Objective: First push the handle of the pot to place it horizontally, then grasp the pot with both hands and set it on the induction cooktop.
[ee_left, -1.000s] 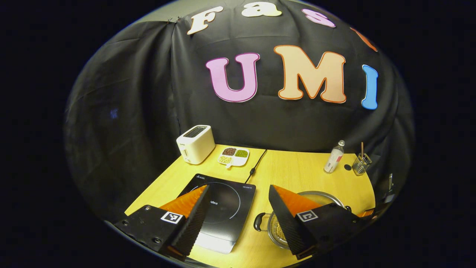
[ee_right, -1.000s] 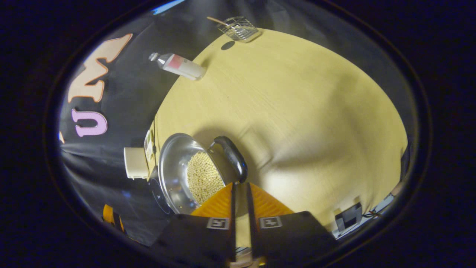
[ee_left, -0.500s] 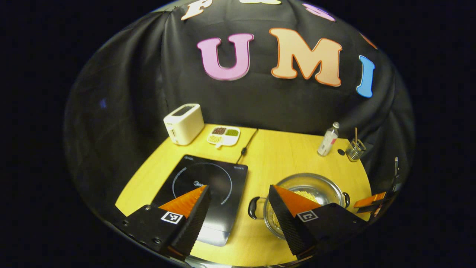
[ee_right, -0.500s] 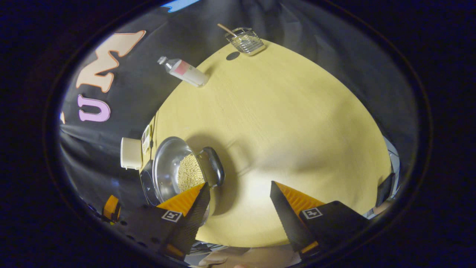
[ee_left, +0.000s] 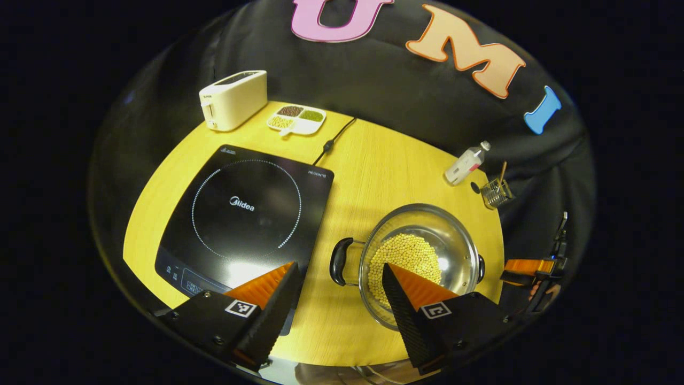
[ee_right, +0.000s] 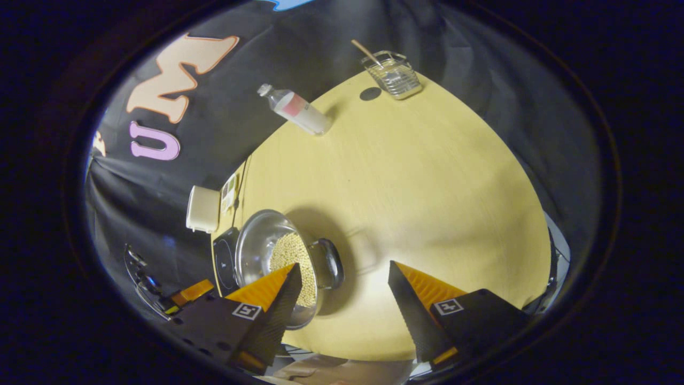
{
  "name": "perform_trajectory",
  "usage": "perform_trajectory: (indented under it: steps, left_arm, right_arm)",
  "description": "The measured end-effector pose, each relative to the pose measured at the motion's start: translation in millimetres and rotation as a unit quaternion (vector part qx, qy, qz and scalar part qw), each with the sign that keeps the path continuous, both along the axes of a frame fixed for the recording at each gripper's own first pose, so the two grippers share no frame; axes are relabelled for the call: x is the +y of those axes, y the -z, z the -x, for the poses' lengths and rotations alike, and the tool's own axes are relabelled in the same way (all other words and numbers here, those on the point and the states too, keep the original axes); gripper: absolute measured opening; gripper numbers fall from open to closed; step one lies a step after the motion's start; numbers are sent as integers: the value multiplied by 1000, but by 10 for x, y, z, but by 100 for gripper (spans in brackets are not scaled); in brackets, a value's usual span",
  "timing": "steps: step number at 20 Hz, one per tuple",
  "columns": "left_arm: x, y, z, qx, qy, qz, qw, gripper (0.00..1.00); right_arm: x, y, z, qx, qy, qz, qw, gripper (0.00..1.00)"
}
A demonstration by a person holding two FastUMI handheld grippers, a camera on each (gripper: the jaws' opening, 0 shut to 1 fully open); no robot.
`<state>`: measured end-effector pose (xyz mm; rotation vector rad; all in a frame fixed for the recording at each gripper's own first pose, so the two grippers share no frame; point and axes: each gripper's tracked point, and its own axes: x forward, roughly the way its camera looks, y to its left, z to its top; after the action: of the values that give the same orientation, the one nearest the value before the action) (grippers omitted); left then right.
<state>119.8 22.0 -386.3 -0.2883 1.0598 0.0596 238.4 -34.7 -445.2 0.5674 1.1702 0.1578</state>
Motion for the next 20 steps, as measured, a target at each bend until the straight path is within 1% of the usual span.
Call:
perform_trajectory:
  steps: [4, 5, 6, 7, 8, 9, 10, 12, 13, 14, 15, 17, 18, 19, 20]
  left_arm:
    - [-103, 231, -69, 42, 23, 22, 999, 95]
    - [-121, 298, -86, 53, 29, 25, 998, 95]
    - [-119, 373, -108, 66, 33, 23, 997, 96]
    - [-111, 444, -118, 78, 35, 19, 996, 96]
    - [-118, 508, -123, 90, 38, 18, 995, 96]
    - [-139, 564, -137, 100, 40, 19, 994, 96]
    - [-178, 613, -152, 108, 40, 21, 993, 96]
    - [-205, 682, -180, 119, 45, 21, 992, 96]
    - [-221, 717, -195, 126, 47, 20, 991, 95]
    - [-248, 754, -198, 132, 49, 21, 990, 100]
    - [-266, 776, -206, 138, 51, 23, 989, 94]
    - [-291, 860, -209, 149, 56, 23, 987, 94]
    - [-278, 903, -222, 154, 58, 17, 986, 93]
    - [-258, 945, -226, 160, 58, 10, 985, 90]
    - [-271, 962, -235, 164, 58, 10, 985, 88]
  right_arm:
    - [190, 203, 0, 35, -38, -6, 999, 93]
    - [256, 261, 7, 44, -49, -7, 998, 100]
    - [311, 309, 17, 52, -61, -9, 997, 92]
    - [372, 368, 27, 61, -72, -10, 995, 100]
    - [422, 415, 37, 69, -81, -13, 994, 93]
    - [458, 461, 42, 77, -89, -15, 993, 92]
    - [504, 492, 43, 83, -95, -17, 992, 99]
    - [558, 585, 10, 95, -100, -17, 990, 98]
    - [582, 634, -1, 101, -100, -18, 990, 88]
    - [584, 647, -3, 107, -100, -21, 989, 84]
    - [597, 669, -9, 112, -100, -24, 988, 79]
    - [636, 693, -42, 115, -104, -28, 987, 77]
    - [623, 705, -44, 115, -104, -26, 988, 87]
    - [643, 709, -79, 118, -104, -33, 987, 77]
    - [688, 731, -47, 121, -105, -35, 987, 60]
